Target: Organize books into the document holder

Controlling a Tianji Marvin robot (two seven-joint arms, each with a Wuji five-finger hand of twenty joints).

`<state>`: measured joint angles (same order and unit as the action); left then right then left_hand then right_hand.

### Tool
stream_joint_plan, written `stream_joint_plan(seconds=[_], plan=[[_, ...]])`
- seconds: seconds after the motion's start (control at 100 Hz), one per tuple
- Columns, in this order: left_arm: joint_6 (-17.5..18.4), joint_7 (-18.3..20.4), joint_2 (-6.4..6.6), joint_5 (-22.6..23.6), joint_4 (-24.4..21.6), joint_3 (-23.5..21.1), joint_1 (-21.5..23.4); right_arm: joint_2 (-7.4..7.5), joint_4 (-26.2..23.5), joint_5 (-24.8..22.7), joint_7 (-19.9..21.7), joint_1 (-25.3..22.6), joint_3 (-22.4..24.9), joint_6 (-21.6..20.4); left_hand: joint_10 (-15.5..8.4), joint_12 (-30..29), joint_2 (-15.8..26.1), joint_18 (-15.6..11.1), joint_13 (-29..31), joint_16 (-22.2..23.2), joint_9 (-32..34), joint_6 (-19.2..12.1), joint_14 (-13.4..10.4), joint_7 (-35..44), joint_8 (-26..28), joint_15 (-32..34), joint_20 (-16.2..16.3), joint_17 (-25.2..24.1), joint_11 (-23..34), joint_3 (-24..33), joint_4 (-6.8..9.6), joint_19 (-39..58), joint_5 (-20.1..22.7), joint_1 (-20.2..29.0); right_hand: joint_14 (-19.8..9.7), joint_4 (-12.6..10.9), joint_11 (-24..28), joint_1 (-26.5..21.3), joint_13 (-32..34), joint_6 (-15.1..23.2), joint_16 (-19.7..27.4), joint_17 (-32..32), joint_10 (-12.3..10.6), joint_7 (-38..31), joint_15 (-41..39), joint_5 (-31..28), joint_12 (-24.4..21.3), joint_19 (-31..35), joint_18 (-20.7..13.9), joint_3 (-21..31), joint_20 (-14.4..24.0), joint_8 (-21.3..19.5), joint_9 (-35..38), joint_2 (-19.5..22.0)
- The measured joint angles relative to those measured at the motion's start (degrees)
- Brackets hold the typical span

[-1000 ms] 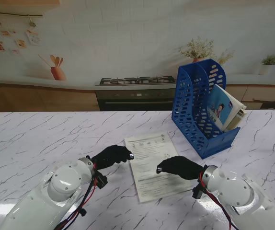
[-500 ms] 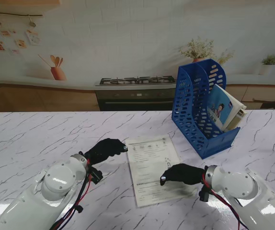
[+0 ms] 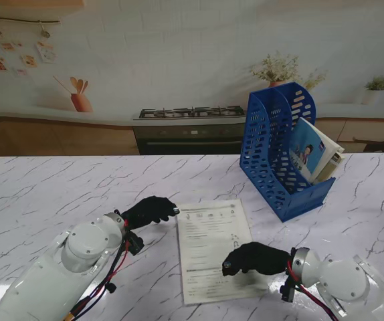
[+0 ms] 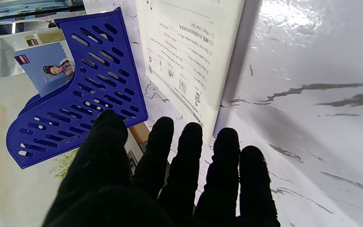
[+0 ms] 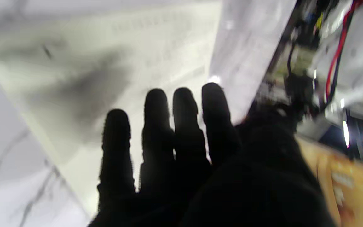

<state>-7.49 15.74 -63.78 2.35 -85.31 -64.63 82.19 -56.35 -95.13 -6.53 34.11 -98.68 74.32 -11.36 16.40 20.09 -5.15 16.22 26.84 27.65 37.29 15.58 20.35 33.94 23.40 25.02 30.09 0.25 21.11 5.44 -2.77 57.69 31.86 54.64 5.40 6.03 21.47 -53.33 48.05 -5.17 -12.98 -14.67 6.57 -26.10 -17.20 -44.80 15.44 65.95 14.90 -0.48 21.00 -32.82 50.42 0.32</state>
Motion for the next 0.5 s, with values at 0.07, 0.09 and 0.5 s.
stream_joint_plan(seconds=[0.07,0.09,0.5], plan=[[0.03,-1.25,-0.04,1.22,0.35,0.25,-0.11,-1.14,-1.85,-1.37,-8.62,-2.21,1.23,0.52,-0.03,1.62,-2.24,0.03,0.0,0.76,-1.51,0.0,0.0,-1.19,-0.02,0.0,0.0,0.54,-0.01,4.22,0.59,0.0,-1.75,-0.33,0.36,0.0,1.64,2.34,2.83,1.45,-3.14,-3.06,-0.18,-1.75,-3.3,-0.85,2.53,4.45,0.03,-0.11,2.42,-0.46,1.55,-2.8],[0.03,-2.01,-0.08,1.64,0.44,0.33,-0.12,-1.6,-2.43,-2.66,-10.91,-2.65,1.64,1.01,-0.03,1.83,-3.16,0.05,0.0,0.96,-2.06,0.0,0.0,-1.76,-0.02,0.0,0.0,0.95,0.01,5.3,0.6,0.0,-2.16,-0.89,0.36,0.0,1.35,2.8,2.93,1.71,-3.52,-3.53,-0.22,-1.76,-3.39,-0.85,2.88,4.91,-0.01,-0.08,2.93,-0.66,2.05,-3.16],[-9.58,-6.21,-1.5,0.71,0.91,0.55,-0.42,-4.57,-1.61,-17.44,-22.03,4.57,-1.13,21.74,4.54,2.64,-12.19,0.77,4.72,2.62,-4.83,6.36,0.41,-8.1,-2.96,7.22,2.22,16.9,1.81,19.73,0.91,5.26,-5.29,-6.66,3.2,-0.01,1.46,13.3,4.2,-4.58,-6.4,-12.32,5.11,5.13,-5.2,2.84,3.35,11.34,0.27,0.02,9.53,-3.58,-1.16,-11.7]])
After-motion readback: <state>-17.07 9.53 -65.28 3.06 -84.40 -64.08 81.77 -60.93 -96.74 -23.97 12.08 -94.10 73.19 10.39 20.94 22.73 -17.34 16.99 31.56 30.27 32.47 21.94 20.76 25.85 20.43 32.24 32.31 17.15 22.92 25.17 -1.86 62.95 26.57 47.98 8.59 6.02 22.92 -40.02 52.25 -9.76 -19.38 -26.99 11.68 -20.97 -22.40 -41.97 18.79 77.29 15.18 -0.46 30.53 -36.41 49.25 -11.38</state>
